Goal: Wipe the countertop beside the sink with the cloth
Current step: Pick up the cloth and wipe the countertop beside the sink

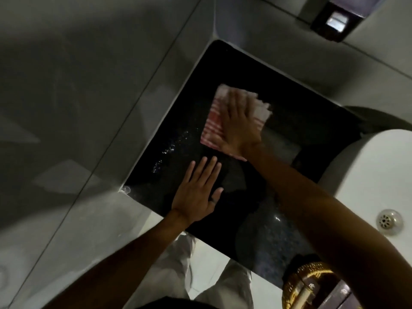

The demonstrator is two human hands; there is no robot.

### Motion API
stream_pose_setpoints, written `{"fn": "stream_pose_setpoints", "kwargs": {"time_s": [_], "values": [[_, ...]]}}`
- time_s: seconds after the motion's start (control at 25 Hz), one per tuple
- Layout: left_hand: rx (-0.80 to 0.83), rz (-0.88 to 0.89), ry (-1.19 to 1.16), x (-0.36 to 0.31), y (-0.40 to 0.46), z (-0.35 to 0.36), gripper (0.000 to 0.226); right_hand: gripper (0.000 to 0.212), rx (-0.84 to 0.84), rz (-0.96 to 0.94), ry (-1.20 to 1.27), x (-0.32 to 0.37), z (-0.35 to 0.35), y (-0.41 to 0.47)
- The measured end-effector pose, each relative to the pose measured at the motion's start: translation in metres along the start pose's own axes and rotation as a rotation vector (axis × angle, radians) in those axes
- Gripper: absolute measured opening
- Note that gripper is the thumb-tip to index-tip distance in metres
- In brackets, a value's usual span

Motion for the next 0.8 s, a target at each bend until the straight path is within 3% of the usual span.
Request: {"fn": "stream_pose_setpoints", "kwargs": {"time_s": [0.08,0.2,0.28,0.36,0.44,0.52,0.68,0.8], "values": [[0.006,0.015,-0.006,0.001,0.001,-0.003,0.069,0.114,0.009,-0.124,-0.057,0.017,-0.003,0.009],[-0.005,-0.032,-0.025,-0.002,0.001,-0.014,0.07,0.107,-0.001,-0.104,0.004,0.014,-0.02,0.001],[-0.094,-0.078,-0.104,0.005,0.001,-0.03,0.075,0.089,-0.16,0.142,0.182,0.0,-0.037,-0.023],[-0.206,0.008,-0.206,0.011,0.024,-0.053,0.077,0.075,-0.355,0.603,0.362,-0.025,-0.031,-0.074],[-0.241,0.16,-0.221,0.021,0.076,-0.076,0.077,0.077,-0.294,0.853,0.437,-0.034,-0.003,-0.127],[-0.148,0.34,-0.143,0.027,0.139,-0.09,0.084,0.082,-0.155,0.838,0.336,-0.027,0.023,-0.154],[0.233,0.636,0.243,0.033,0.206,-0.051,0.101,0.082,-0.141,0.83,0.239,-0.025,0.026,-0.152],[0.191,0.611,0.217,0.039,0.205,-0.034,0.097,0.08,-0.176,0.838,0.2,-0.029,0.033,-0.151]]}}
Point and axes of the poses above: each hand's wrist, its own y-axis towards the middle knuckle, its own z-axis out of the palm, x = y × z, the point moved 6 cm from there along y, towards the middle knuckle, and after that the axes turned 6 degrees about z, right-handed, at the moved point
